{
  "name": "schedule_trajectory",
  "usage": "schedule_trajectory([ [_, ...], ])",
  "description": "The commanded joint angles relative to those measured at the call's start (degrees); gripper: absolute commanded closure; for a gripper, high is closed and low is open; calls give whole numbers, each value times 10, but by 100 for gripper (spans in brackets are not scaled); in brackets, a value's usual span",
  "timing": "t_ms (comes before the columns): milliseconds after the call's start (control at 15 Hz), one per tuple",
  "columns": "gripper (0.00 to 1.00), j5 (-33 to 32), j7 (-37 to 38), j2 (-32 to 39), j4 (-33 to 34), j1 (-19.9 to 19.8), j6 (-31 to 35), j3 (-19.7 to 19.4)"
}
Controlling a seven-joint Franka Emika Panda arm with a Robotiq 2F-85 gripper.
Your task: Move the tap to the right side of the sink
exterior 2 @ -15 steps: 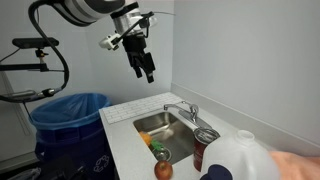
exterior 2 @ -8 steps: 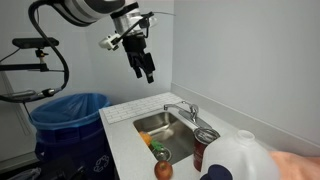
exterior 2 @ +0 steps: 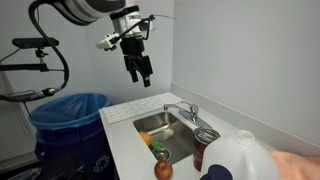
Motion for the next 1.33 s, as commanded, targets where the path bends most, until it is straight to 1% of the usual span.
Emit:
schedule_trajectory([
  [0,0,16,-24,4,12,15,-17,-15],
  [67,0,16,-14,4,14,13,-29,-12],
  [133,0,3,-6,0,2,8,-6,-8],
  [600,0,4,-6,0,3,8,-14,-8],
  [667,0,14,-36,4,-5,10,-6,-23],
  [933,0,17,-68,80,17,22,34,-20],
  [1267,0,17,-92,199,87,48,100,-11],
])
